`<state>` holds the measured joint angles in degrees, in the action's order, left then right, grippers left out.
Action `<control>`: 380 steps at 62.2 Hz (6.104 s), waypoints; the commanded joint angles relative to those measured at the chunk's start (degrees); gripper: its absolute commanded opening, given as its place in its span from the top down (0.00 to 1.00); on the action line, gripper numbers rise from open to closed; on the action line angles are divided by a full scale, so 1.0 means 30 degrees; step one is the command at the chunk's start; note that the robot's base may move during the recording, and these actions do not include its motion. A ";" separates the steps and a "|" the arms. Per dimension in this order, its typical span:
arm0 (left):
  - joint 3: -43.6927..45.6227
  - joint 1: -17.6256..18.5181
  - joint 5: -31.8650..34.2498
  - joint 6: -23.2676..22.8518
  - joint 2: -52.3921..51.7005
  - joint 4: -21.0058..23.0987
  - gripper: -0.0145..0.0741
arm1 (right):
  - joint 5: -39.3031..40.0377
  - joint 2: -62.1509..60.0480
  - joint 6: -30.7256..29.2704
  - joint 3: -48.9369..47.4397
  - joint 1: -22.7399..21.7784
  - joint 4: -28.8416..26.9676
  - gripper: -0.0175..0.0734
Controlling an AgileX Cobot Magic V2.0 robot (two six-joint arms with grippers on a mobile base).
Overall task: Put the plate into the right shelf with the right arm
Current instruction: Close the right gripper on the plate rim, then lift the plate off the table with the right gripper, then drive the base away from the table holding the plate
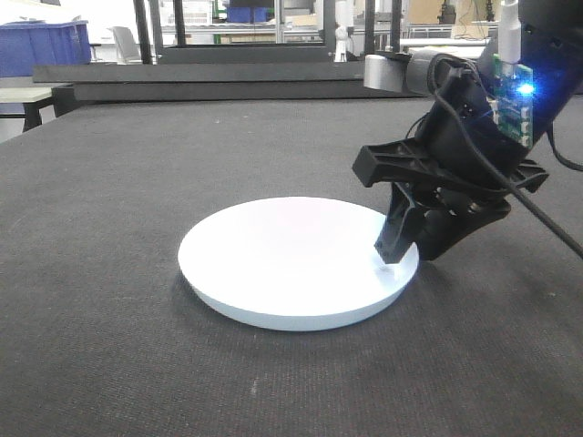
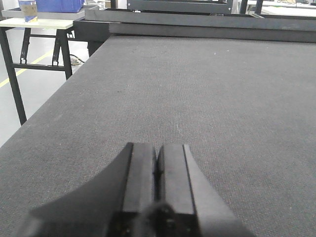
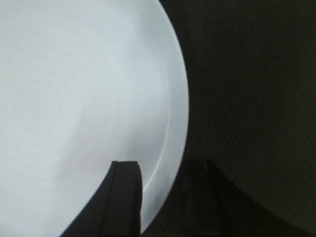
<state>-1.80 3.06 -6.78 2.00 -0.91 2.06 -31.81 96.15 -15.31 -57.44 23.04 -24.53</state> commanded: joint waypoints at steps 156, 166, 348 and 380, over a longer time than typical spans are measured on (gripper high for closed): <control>-0.0190 -0.0015 0.1640 -0.0062 -0.0122 0.0110 0.89 | 0.5162 -2.2579 0.0149 0.4111 -0.0058 0.0836 0.75; -0.0190 -0.0015 0.1640 -0.0062 -0.0122 0.0110 0.89 | 0.6993 -2.6462 0.0149 0.6889 -0.0058 0.0836 0.75; -0.0190 -0.0015 0.1640 -0.0062 -0.0122 0.0110 0.89 | 1.4255 -2.9459 0.0132 1.2185 -0.0058 0.0840 0.75; -0.0190 -0.0015 0.1640 -0.0062 -0.0122 0.0110 0.89 | 1.4255 -2.9459 0.0132 1.2185 -0.0058 0.0840 0.75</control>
<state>-1.80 3.06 -6.78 2.00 -0.91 2.06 5.97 7.17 -15.06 -19.28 23.10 -21.81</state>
